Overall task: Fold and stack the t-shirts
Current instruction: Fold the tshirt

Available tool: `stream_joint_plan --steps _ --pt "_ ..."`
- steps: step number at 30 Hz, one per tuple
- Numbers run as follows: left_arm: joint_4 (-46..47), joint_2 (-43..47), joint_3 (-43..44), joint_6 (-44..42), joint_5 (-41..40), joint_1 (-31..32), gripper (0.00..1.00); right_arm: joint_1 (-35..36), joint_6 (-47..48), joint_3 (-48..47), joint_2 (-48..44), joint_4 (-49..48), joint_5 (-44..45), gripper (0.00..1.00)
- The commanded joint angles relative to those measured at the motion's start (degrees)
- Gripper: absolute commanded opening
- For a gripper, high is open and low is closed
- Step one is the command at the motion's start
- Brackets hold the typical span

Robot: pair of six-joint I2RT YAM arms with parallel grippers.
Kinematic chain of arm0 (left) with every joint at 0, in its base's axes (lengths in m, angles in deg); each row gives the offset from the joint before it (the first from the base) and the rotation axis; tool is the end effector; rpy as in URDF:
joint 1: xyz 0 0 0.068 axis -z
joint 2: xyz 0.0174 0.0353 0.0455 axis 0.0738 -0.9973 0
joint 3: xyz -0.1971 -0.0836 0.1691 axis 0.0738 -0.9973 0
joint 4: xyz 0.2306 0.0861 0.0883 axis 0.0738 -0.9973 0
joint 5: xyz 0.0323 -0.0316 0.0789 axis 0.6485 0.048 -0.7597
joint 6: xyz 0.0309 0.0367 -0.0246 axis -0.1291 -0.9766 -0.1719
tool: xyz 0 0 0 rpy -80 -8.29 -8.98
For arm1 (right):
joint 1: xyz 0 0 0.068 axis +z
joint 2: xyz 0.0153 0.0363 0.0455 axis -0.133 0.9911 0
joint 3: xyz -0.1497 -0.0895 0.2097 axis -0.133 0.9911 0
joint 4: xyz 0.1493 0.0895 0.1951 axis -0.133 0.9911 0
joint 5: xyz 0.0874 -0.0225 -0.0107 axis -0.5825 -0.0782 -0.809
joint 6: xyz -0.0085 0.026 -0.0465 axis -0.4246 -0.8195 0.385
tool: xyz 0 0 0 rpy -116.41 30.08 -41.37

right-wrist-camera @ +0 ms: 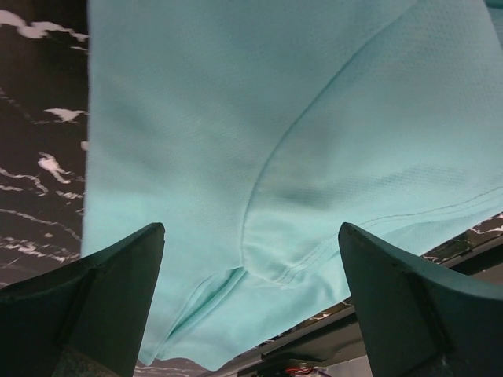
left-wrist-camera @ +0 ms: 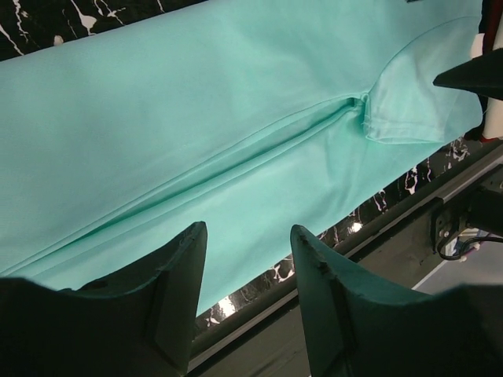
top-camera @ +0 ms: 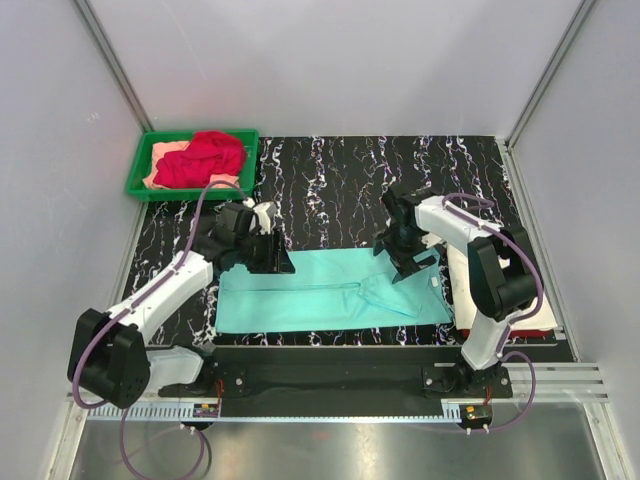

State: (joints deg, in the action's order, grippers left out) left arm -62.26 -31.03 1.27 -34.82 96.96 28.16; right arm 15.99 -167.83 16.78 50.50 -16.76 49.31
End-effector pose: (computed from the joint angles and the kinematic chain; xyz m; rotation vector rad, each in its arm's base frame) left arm 0.2221 -0.1134 0.2386 0.1734 2.5594 -0.8243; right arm 0.3007 0.1315 0.1891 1.5111 2.7079 0.0712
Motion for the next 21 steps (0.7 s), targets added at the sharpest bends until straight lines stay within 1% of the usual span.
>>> stream_joint_plan --steps 1,3,4,6,8,12,13,17,20,21 --pt "1.01 -0.51 0.87 -3.22 -1.97 -0.63 0.55 1.5 -3.91 1.18 0.34 4.42 2.67 1.0" --pt "-0.31 -4.18 3.77 -4.36 -4.17 -0.89 0.56 1.94 -4.44 3.46 -0.01 3.45 1.8 1.0" --pt "-1.97 -5.69 6.56 -4.54 -4.26 -1.16 0.56 2.55 -4.62 3.82 0.33 3.62 1.62 1.0" --pt "-2.6 -9.11 8.52 -4.8 -2.35 -1.94 0.56 3.34 -5.32 3.82 0.86 3.98 1.79 1.0" --pt "-2.42 -10.35 10.1 -4.72 -1.19 -2.3 0.56 3.95 -5.67 3.39 2.61 3.1 1.79 1.0" --pt "-2.95 -10.54 10.81 -5.16 0.13 -3.53 0.56 4.4 -4.62 0.93 7.62 0.12 4.68 1.0" --pt "-3.3 -10.36 10.72 -5.33 0.13 -3.88 0.56 4.57 -4.62 0.84 9.11 -2.33 5.3 0.99" --pt "-4.0 -8.43 9.23 -5.68 0.57 -5.73 0.56 5.1 -3.66 -0.39 13.33 -7.18 10.04 1.0" --pt "-4.71 -7.12 8.09 -5.68 0.92 -7.31 0.56 5.01 -0.85 -4.78 17.03 -7.89 14.09 1.0" --pt "-5.23 -6.85 8.0 -5.68 0.75 -7.83 0.56 5.01 0.73 -7.92 17.65 -7.71 15.92 1.0"
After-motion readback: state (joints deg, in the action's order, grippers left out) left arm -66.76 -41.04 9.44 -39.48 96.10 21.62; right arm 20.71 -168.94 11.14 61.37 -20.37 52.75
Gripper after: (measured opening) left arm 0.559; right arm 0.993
